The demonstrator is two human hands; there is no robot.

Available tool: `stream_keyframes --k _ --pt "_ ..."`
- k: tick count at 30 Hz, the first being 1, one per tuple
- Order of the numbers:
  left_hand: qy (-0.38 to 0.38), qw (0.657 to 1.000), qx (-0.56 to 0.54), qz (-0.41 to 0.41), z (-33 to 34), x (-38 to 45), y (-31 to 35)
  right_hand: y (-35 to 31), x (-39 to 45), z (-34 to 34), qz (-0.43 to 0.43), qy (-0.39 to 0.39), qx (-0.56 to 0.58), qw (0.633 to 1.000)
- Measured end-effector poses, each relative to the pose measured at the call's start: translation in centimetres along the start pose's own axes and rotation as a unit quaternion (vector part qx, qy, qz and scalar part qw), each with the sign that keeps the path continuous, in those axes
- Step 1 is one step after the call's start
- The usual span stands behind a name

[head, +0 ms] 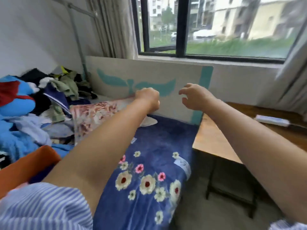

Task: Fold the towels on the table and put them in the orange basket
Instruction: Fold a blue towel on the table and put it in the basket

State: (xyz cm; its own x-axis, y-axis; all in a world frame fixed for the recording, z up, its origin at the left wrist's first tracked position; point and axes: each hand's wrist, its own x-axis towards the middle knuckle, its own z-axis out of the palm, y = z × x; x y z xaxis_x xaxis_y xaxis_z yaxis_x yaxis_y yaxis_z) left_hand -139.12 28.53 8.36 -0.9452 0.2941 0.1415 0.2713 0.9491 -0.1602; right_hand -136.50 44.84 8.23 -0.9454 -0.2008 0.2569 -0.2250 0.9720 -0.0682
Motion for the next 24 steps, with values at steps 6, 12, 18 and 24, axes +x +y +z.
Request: stream_keyframes --k 6,12,18,24 --pt "0.019 0.983 -0.04 0.179 -1.8 1.8 20.2 15.0 -12.7 -4.3 0.183 0.009 -0.032 0.983" --pt "0.035 0.952 -0.061 0.297 -3.4 2.8 37.6 27.8 -22.9 -7.6 0.293 -0.002 -0.051 0.955" --pt "0.036 0.933 -0.101 0.345 -5.8 5.2 53.4 41.1 -30.3 -10.5 0.34 -0.01 -0.066 0.938" --pt "0.019 0.925 -0.111 0.364 -7.3 8.1 62.9 51.6 -33.8 -11.7 0.38 0.008 -0.074 0.922"
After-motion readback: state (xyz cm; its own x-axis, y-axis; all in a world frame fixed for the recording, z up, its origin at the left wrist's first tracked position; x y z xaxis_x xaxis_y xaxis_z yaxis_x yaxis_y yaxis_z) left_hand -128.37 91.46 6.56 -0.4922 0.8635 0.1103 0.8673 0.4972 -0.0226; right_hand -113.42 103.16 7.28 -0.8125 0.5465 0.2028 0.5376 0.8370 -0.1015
